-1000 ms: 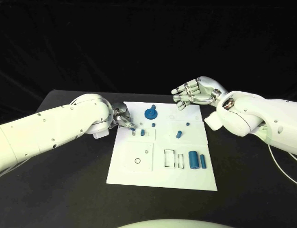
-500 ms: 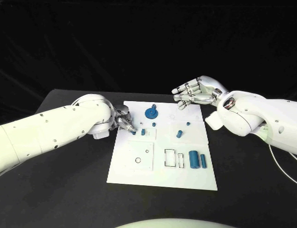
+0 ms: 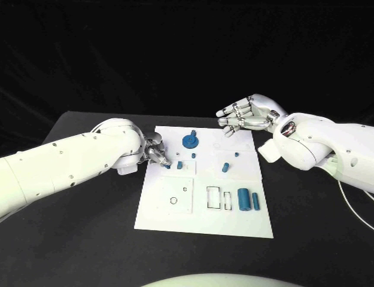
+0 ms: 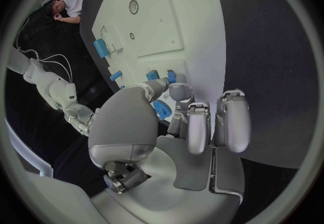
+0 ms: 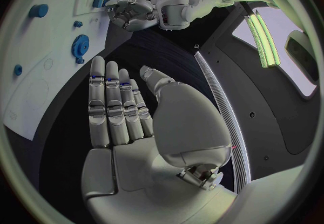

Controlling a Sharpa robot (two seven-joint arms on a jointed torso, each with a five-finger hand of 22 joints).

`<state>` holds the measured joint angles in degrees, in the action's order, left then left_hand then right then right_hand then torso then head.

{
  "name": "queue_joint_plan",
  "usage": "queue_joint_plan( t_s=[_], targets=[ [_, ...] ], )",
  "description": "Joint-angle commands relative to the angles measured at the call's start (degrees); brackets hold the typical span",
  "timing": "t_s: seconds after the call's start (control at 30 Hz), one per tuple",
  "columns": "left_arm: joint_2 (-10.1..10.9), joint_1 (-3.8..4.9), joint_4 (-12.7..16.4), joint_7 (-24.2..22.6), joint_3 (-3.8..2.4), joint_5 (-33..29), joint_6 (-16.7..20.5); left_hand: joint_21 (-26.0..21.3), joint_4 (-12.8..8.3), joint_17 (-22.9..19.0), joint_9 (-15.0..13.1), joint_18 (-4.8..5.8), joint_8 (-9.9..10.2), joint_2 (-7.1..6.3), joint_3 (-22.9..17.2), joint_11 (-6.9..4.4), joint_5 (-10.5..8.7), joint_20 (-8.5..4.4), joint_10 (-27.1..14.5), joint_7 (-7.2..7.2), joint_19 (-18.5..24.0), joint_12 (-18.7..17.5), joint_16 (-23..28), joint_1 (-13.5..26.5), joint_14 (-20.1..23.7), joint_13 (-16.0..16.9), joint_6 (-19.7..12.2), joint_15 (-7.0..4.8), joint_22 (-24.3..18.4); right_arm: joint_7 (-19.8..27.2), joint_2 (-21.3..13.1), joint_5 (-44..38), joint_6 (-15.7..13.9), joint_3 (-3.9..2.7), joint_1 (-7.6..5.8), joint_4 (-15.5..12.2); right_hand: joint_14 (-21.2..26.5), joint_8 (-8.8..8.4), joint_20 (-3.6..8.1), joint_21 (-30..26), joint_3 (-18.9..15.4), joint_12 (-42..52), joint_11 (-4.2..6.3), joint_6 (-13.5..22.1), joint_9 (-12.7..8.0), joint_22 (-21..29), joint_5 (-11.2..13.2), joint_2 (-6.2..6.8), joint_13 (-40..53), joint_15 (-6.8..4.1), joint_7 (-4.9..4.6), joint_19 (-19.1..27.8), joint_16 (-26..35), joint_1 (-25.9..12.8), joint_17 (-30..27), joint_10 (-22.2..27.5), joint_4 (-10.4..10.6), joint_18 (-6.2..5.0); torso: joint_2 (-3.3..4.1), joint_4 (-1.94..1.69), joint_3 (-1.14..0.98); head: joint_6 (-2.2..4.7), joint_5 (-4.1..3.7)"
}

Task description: Assemble the parts on the task board

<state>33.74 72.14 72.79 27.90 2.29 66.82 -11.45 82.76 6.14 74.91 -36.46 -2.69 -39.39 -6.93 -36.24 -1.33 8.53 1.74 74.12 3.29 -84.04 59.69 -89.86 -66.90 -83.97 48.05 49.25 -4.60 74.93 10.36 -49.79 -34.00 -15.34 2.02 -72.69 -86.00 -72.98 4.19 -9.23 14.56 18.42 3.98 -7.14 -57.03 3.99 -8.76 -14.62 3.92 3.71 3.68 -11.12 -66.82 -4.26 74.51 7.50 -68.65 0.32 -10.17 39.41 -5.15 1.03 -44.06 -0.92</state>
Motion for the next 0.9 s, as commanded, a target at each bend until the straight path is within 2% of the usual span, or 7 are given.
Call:
queue_joint_plan(
  t_s=[0.03, 0.23, 0.3, 0.33, 0.5, 0.63, 0.9],
  targets=[
    [0.0, -0.50, 0.4, 1.1, 0.28, 0.5, -1.6, 0.1, -8.0, 15.1, -0.1, 0.42, -0.3, 0.75, -8.3, -0.09, 0.16, -0.23, 0.2, -0.29, -1.9, -0.1, -0.1, 0.0, -6.0, -0.1, 0.2, -0.12, 6.9, 0.5, 0.0, -0.1, 0.5, -0.01, 0.04, -0.1, 0.0, -0.28, -0.27, -0.4, -0.1, -0.2, -0.32, 0.1, -0.1, 0.1, 0.1, -0.10, -0.1, 0.50, -0.42, -0.2, 0.4, -0.4, -0.1, 0.0, -0.1, -0.20, -0.01, -0.06, 0.05, -0.13, -0.06],
    [0.2, -0.53, 0.6, 1.3, 0.28, 0.4, -3.0, 0.3, -8.2, 15.1, 0.0, 0.46, -0.5, 0.42, -8.7, -0.18, 0.90, -0.32, 0.5, -0.39, -2.0, -0.3, -0.1, 0.4, -6.0, -0.3, 0.3, -0.20, 7.1, 0.5, 0.0, -0.1, 0.5, -0.01, 0.04, -0.1, 0.0, -0.28, -0.27, -0.4, -0.1, -0.2, -0.32, 0.1, -0.1, 0.1, 0.1, -0.10, -0.1, 0.50, -0.42, -0.2, 0.4, -0.4, -0.1, 0.0, -0.1, -0.20, -0.06, -0.05, 0.04, -0.24, 0.00],
    [0.3, -0.53, 0.7, 1.3, 0.28, 0.2, -3.4, 0.4, -8.2, 15.1, 0.0, 0.50, -0.7, -0.02, -8.9, -0.27, 3.49, -0.43, 0.8, -0.49, -2.1, -0.5, -0.1, 1.0, -6.0, -0.5, 0.6, -0.28, 7.2, 0.5, 0.0, -0.1, 0.6, -0.01, 0.04, -0.1, 0.0, -0.28, -0.27, -0.4, -0.1, -0.2, -0.32, 0.1, -0.1, 0.1, 0.1, -0.10, -0.1, 0.50, -0.42, -0.2, 0.4, -0.4, -0.1, 0.0, -0.1, -0.20, -0.06, -0.07, 0.05, -0.26, -0.05],
    [0.3, -0.53, 0.7, 1.3, 0.28, 0.0, -3.5, 0.4, -8.3, 15.1, 0.0, 0.51, -0.7, -0.13, -8.9, -0.31, 4.14, -0.45, 0.9, -0.51, -2.1, -0.5, -0.1, 1.1, -6.0, -0.6, 0.6, -0.30, 7.3, 0.5, 0.0, -0.1, 0.6, -0.01, 0.04, -0.1, 0.0, -0.28, -0.27, -0.4, -0.1, -0.2, -0.32, 0.1, -0.1, 0.1, 0.1, -0.10, -0.1, 0.50, -0.42, -0.2, 0.4, -0.4, -0.1, 0.0, -0.1, -0.20, -0.05, -0.05, 0.05, -0.28, -0.05],
    [0.1, -0.53, 0.8, 1.2, 0.27, -0.9, -3.5, 0.5, -8.3, 15.1, 0.0, 0.55, -0.9, -0.38, -8.8, -0.37, 5.33, -0.53, 1.1, -0.59, -2.2, -0.6, -0.1, 1.6, -6.0, -0.7, 0.8, -0.36, 7.5, 0.5, 0.0, -0.1, 0.6, -0.01, 0.04, -0.1, 0.0, -0.28, -0.27, -0.4, -0.1, -0.2, -0.32, 0.1, -0.1, 0.1, 0.1, -0.10, -0.1, 0.50, -0.42, -0.2, 0.4, -0.4, -0.1, 0.0, -0.1, -0.20, -0.05, -0.04, 0.02, -0.31, -0.03],
    [-0.5, -0.53, 0.6, 1.2, 0.27, -1.5, -3.0, 0.8, -8.3, 15.1, 0.0, 0.63, -1.2, -0.72, -8.4, -0.55, 7.43, -0.63, 1.8, -0.81, -2.3, 0.1, -0.1, 2.4, -6.0, 0.1, 1.2, -0.48, 7.8, 0.5, 0.0, -0.1, 0.6, -0.01, 0.04, -0.1, 0.0, -0.28, -0.27, -0.4, -0.1, -0.2, -0.32, 0.1, -0.1, 0.1, 0.1, -0.10, -0.1, 0.50, -0.42, -0.2, 0.4, -0.4, -0.1, 0.0, -0.1, -0.20, -0.04, -0.05, -0.02, -0.34, -0.06],
    [-1.9, -0.47, -0.5, 1.5, 0.27, -1.9, -3.0, 1.2, -7.7, 15.1, 0.0, 0.74, -1.7, -0.67, -6.9, -0.93, 7.78, -0.80, 2.7, -1.41, -2.6, 0.9, -0.1, 3.5, -6.0, 1.0, 2.2, -0.74, 8.2, 0.4, 0.0, -0.1, 0.5, -0.01, 0.04, -0.2, 0.0, -0.28, -0.27, -0.4, -0.1, -0.2, -0.32, 0.1, -0.1, 0.1, 0.1, -0.10, -0.1, 0.50, -0.42, -0.2, 0.4, -0.4, -0.1, 0.0, -0.1, -0.20, -0.02, 0.06, -0.08, -0.34, -0.08]
  ],
)
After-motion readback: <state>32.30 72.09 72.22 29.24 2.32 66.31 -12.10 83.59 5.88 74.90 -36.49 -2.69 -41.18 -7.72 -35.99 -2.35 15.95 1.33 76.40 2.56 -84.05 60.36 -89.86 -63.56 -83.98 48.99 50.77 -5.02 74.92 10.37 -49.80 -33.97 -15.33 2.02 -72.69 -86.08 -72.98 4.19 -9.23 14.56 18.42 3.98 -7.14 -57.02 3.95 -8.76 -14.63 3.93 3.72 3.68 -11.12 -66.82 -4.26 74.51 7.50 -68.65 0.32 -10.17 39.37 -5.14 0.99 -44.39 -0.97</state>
